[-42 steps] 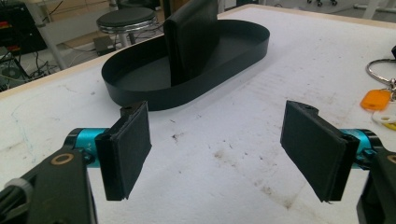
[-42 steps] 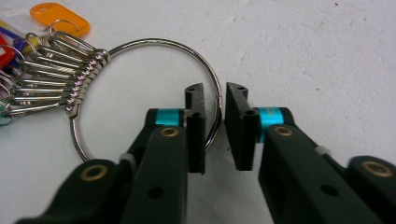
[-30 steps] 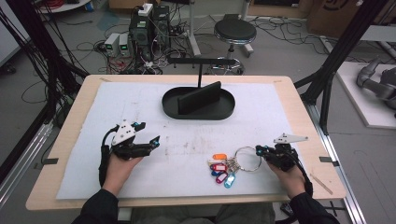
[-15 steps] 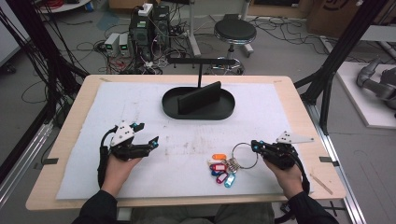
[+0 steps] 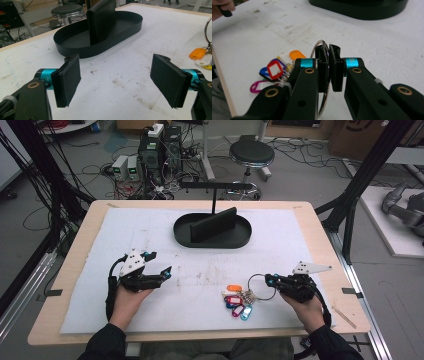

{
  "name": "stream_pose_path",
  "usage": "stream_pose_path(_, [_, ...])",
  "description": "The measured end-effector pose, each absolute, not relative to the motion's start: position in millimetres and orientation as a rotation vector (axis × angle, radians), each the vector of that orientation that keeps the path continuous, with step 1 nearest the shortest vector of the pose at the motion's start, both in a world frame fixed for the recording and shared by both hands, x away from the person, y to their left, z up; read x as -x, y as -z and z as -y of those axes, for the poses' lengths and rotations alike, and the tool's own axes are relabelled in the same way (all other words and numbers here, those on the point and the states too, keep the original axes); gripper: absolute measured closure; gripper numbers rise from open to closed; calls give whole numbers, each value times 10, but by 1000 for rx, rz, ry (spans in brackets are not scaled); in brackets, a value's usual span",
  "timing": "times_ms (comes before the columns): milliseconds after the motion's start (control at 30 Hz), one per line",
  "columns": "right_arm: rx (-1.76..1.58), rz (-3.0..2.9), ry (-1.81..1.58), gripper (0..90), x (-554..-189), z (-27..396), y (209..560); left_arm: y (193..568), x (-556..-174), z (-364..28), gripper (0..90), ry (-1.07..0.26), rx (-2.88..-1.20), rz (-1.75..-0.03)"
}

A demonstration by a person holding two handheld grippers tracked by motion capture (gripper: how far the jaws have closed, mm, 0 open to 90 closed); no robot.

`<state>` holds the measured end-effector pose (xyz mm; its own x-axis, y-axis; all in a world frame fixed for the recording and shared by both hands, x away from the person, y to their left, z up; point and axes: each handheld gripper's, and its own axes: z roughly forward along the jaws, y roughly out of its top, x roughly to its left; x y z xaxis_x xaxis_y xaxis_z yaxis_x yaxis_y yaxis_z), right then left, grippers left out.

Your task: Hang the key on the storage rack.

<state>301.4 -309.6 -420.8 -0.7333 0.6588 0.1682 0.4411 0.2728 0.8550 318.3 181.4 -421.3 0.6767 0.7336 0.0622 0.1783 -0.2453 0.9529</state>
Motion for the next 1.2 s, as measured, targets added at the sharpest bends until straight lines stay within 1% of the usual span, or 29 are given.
stream_pose_path(267, [-929, -2316, -1488, 879, -3020, 3082, 4074, 4174, -3198, -1801, 243, -609, -1768, -700])
stream_pose_path(500, [-843, -2302, -1540, 880, -3052, 3031, 3859, 4108, -3203, -1764, 243, -599, -1749, -643])
stream_pose_path(833, [-777, -2290, -1604, 881, -3162, 2945, 3631, 4044, -3231, -1702, 243, -526, -1733, -597])
stream_pose_path(1200, [-674, -2308, -1667, 881, -3197, 2827, 3432, 3952, -3237, -1483, 232, -440, -1738, -500])
